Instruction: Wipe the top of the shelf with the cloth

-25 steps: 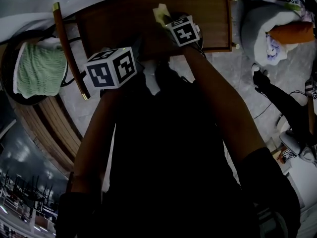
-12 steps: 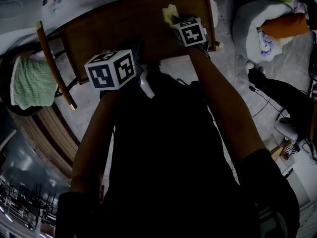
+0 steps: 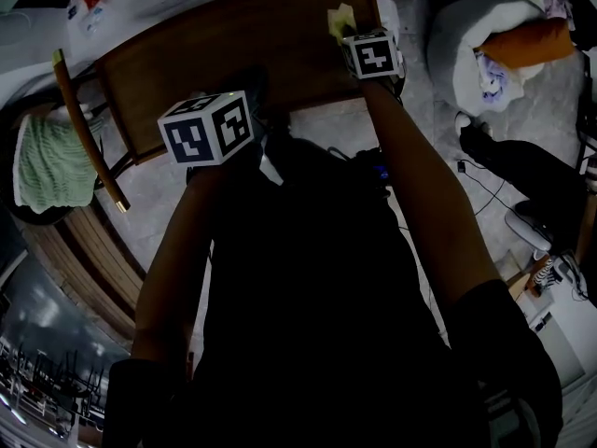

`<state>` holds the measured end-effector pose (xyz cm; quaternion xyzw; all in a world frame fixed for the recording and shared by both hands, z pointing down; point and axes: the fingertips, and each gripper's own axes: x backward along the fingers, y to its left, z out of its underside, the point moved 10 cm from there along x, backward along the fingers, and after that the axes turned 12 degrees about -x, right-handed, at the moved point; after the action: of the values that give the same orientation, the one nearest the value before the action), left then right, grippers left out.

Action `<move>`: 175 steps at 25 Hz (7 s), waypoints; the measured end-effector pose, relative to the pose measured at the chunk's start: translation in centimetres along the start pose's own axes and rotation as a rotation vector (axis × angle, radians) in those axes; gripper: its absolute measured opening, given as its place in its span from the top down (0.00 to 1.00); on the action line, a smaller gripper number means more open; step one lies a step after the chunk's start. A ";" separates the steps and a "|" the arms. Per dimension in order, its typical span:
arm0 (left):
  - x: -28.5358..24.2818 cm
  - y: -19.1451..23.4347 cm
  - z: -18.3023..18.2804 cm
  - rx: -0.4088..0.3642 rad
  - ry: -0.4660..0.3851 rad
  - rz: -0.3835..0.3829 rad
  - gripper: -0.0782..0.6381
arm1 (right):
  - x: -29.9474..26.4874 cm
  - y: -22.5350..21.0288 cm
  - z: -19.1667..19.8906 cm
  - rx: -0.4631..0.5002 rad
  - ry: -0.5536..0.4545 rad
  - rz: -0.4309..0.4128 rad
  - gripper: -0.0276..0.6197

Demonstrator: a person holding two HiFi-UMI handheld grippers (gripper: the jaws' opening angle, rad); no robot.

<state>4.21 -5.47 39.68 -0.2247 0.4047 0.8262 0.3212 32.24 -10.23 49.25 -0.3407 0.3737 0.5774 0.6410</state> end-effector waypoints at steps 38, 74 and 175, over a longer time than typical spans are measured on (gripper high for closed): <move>23.3 16.8 2.0 0.095 -0.166 -0.243 0.87 | -0.6 34.3 -9.3 0.163 -0.168 -0.509 0.89; 19.4 16.4 1.1 0.129 -0.116 -0.227 0.87 | -7.9 37.5 -9.0 0.219 -0.042 -0.521 0.89; 41.1 -1.9 11.1 -0.459 -0.745 0.492 0.88 | 37.6 29.1 5.6 -0.016 -0.764 -1.236 0.89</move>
<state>-24.16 18.75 19.11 0.1227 0.1114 0.9693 0.1816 5.80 15.80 19.03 -0.2688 -0.1415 0.1910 0.9334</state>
